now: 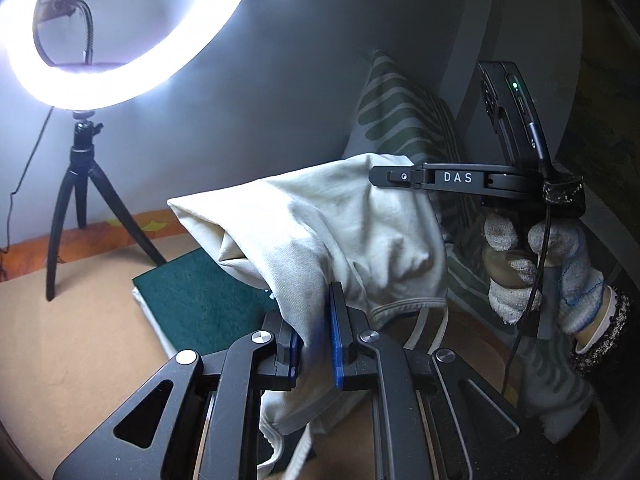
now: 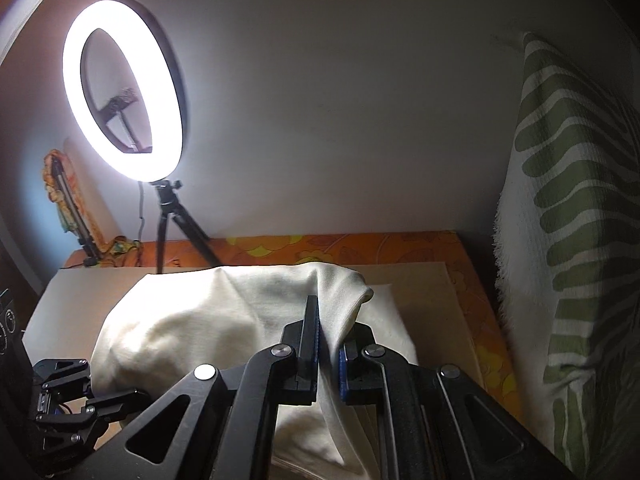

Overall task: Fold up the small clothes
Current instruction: 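Carry the folded camisole with both grippers onto the green folded cloth, then open both grippers to release the camisole on the stack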

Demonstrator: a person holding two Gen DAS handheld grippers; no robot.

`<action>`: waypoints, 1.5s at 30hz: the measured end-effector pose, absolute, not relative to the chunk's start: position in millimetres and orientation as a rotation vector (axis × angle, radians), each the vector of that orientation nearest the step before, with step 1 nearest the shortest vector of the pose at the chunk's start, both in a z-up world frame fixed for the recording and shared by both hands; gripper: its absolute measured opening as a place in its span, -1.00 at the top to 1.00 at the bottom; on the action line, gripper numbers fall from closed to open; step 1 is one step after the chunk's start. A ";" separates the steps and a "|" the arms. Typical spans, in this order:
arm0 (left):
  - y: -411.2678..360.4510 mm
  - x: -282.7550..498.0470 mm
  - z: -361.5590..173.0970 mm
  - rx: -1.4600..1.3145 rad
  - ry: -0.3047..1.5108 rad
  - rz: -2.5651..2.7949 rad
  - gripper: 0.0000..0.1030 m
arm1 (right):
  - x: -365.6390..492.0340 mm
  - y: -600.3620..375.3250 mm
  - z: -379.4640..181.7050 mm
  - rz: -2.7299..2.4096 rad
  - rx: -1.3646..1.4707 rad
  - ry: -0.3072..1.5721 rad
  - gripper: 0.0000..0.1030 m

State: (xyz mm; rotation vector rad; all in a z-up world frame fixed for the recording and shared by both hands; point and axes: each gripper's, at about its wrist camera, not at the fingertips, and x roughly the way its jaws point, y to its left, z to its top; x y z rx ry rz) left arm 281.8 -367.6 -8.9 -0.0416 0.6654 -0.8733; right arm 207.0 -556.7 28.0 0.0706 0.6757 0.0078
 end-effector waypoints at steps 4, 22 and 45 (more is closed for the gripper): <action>-383.5 294.0 -22.2 -0.037 0.690 -0.861 0.79 | 231.5 -562.1 14.6 0.000 0.028 0.700 0.91; -389.2 284.6 -17.9 0.091 0.667 -0.681 -0.63 | 276.5 -576.6 -19.0 -0.190 -0.083 0.760 0.10; -335.8 235.1 33.1 0.075 0.641 -0.689 -0.63 | 202.1 -514.5 23.5 -0.198 -0.042 0.649 -1.00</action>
